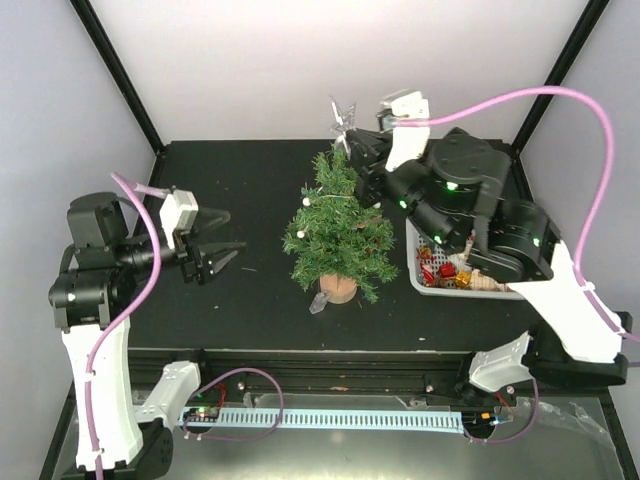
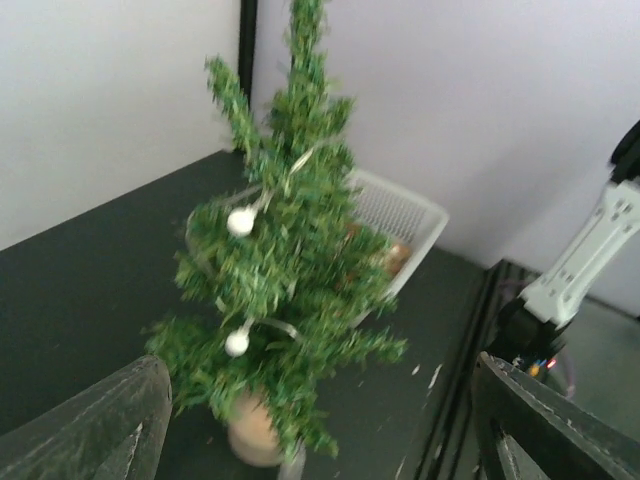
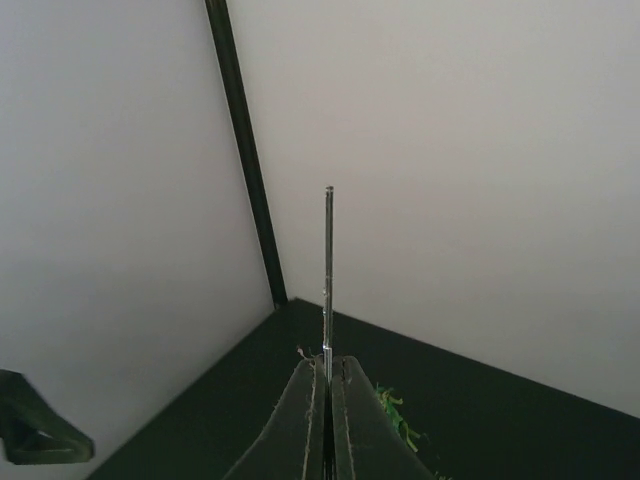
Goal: Decorate the small christmas tree
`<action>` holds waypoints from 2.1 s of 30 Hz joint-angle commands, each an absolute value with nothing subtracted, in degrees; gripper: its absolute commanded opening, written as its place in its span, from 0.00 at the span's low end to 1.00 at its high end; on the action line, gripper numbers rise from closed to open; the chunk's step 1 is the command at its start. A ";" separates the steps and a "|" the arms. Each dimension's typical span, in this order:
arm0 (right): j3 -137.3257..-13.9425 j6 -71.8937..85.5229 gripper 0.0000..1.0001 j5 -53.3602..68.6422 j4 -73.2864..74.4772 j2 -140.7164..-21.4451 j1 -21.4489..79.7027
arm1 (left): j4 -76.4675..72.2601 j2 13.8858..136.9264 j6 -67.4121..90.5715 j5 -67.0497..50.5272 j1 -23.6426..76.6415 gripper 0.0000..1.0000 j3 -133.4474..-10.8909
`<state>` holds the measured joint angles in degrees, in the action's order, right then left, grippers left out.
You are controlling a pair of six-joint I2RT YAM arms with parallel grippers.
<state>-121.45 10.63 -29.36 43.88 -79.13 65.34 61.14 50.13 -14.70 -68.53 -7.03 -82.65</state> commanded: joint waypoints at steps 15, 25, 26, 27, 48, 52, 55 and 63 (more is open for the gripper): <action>-128.99 9.90 0.01 -28.31 51.91 -86.01 61.74 | 69.05 41.76 -29.53 -60.21 -6.69 0.82 -69.90; -132.51 8.59 0.01 -31.16 54.33 -87.59 61.71 | 65.69 42.27 -26.15 -61.17 -6.68 0.82 -66.56; -132.35 8.49 0.01 -31.38 54.30 -87.55 61.74 | 65.50 42.27 -25.96 -61.17 -6.72 0.82 -66.58; -132.20 8.37 0.01 -31.53 54.16 -87.46 61.68 | 65.40 42.32 -25.85 -61.24 -6.71 0.82 -66.64; -127.29 9.22 0.01 -29.68 51.94 -87.34 59.95 | 65.90 42.54 -25.92 -62.14 -6.69 0.82 -66.70; -127.21 9.44 0.01 -29.35 51.85 -87.31 59.75 | 65.97 42.71 -26.10 -62.30 -6.68 0.82 -66.62; -127.24 9.75 0.01 -29.29 52.23 -87.45 59.69 | 65.95 42.71 -26.28 -62.44 -6.69 0.82 -66.46; -126.02 12.21 0.01 -27.73 53.43 -87.47 59.59 | 65.74 42.89 -26.37 -62.41 -6.71 0.82 -66.01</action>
